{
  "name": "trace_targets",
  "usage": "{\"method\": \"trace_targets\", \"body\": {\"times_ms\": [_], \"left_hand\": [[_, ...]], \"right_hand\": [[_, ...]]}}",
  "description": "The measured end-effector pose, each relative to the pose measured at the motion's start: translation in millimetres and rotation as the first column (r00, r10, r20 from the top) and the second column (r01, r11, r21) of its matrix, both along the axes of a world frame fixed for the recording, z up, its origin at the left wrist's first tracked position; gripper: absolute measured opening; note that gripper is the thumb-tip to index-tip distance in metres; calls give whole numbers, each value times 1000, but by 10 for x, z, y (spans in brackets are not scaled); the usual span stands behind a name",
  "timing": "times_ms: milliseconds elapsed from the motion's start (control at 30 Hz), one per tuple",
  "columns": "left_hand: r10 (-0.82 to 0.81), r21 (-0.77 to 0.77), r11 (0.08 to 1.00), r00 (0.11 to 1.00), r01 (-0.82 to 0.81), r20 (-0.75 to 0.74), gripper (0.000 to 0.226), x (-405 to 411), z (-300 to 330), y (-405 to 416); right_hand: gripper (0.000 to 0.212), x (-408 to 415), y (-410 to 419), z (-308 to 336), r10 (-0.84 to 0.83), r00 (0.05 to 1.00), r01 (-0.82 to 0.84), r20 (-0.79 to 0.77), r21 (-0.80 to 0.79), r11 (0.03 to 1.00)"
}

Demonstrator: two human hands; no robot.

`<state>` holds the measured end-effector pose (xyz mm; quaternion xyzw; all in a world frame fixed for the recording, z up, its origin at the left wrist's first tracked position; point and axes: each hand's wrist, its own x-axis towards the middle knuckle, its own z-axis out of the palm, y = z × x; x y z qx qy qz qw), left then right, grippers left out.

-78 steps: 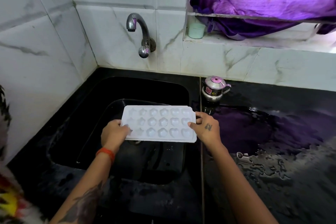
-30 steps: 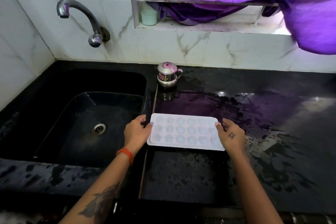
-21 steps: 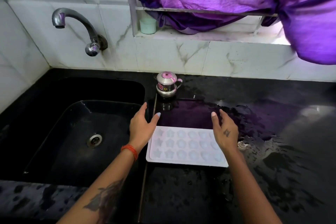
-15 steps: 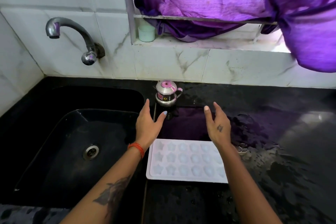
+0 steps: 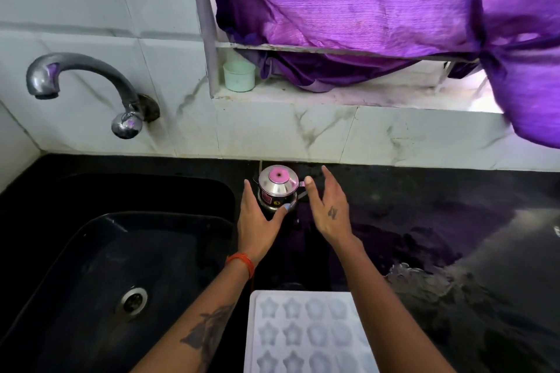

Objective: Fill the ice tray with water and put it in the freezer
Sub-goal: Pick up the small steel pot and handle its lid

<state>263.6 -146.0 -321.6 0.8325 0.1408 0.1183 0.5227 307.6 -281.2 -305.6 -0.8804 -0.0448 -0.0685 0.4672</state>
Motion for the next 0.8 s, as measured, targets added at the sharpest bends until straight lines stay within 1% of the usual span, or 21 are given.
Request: {"method": "trace_targets", "body": {"times_ms": [267,300,367,433,600,800], "left_hand": [[-14,-77,997,999,11,-45,108,271,-283,26],[-16,-81,997,999,12,-44,108,290,-307,25],[-16,-84,996,999,13,-42,108,323,-361,26],[-5,-78,997,1000,3,-29,103,339,-405,30],[23,-82,996,999,-19,43,81,362,-418,25],[9,-96,995,997,-2,78,77,352,-411,28]], "right_hand": [[66,276,159,-193,28,991,-25,-130,27,999],[64,287,166,-216,25,991,-21,-131,27,999],[52,301,182,-257,20,992,-16,-127,40,999],[43,297,197,-277,24,992,-16,-125,65,998],[40,270,216,-266,47,993,-38,-108,90,995],[33,258,180,-260,28,996,-23,-90,58,998]]}}
